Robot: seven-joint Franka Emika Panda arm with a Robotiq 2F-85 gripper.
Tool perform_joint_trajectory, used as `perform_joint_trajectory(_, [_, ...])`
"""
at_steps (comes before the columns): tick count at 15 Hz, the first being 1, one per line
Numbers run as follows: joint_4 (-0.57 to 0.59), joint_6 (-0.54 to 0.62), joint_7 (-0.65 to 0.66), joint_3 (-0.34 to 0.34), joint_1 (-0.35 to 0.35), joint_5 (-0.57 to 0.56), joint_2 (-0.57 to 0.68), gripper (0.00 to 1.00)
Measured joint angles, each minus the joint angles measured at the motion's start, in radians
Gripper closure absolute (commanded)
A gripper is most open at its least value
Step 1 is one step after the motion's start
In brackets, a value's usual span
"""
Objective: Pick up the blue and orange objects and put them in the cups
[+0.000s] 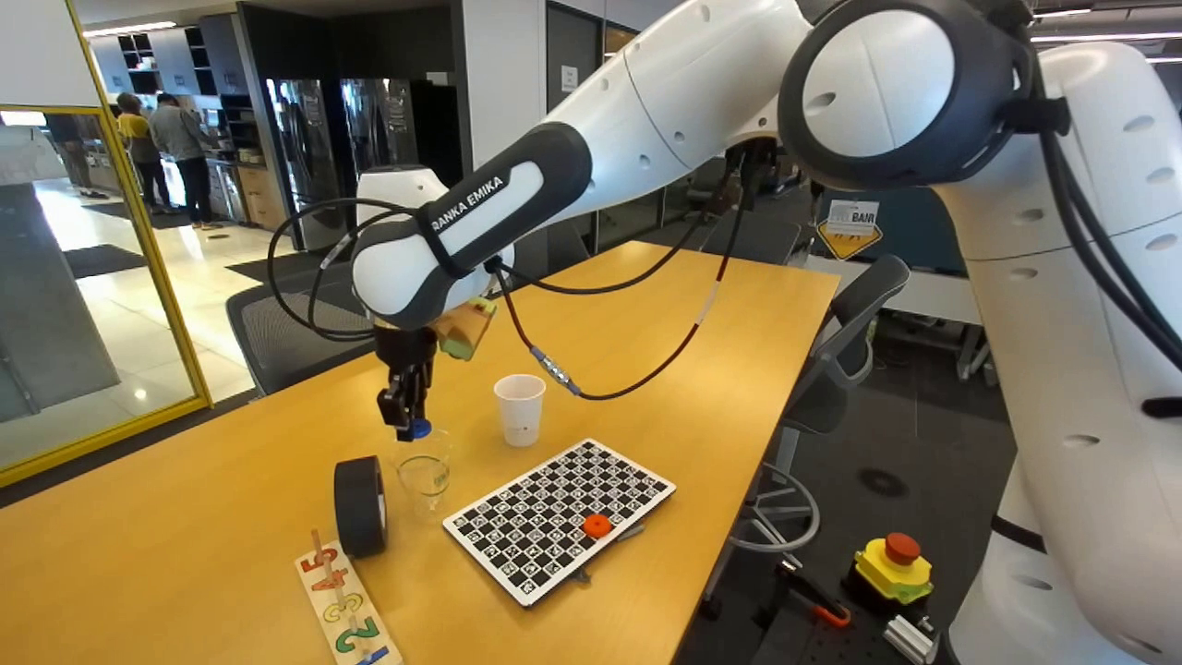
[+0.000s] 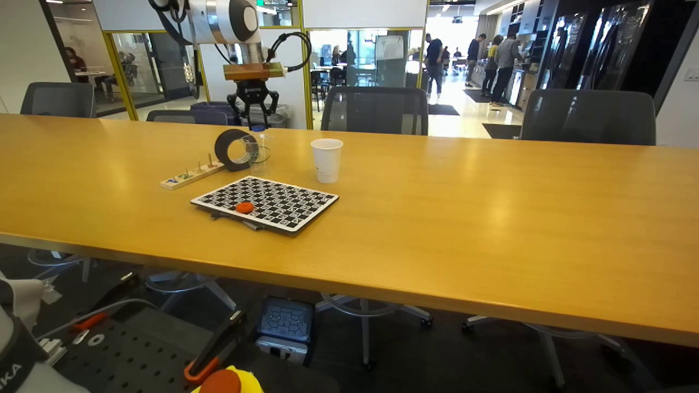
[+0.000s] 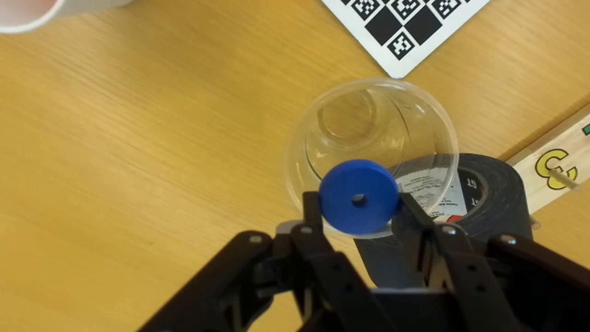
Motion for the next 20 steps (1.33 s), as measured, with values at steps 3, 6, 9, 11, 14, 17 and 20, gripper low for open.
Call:
perform_joint_trajectory(3, [0.061,-0.035,-0.016,0.000,0.000,0.000,0.045,0.31])
perform_joint_trajectory(6, [0.101,-0.070,-0.022,0.000,0.000,0.000,0.072,0.08])
perform_joint_trajectory(9, [0.124,-0.099,-0.026,0.001,0.000,0.000,0.084,0.00])
perform_joint_trajectory(11, [0.127,-0.109,-0.026,0.001,0.000,0.000,0.084,0.00])
perform_joint_trajectory(14, [0.117,-0.110,-0.017,-0.002,0.000,0.000,0.073,0.00])
perform_joint_trajectory(17, [0.047,-0.110,0.000,-0.009,-0.005,0.000,0.016,0.00])
perform_joint_trajectory(20, [-0.085,-0.101,0.007,-0.009,-0.020,0.000,-0.079,0.00])
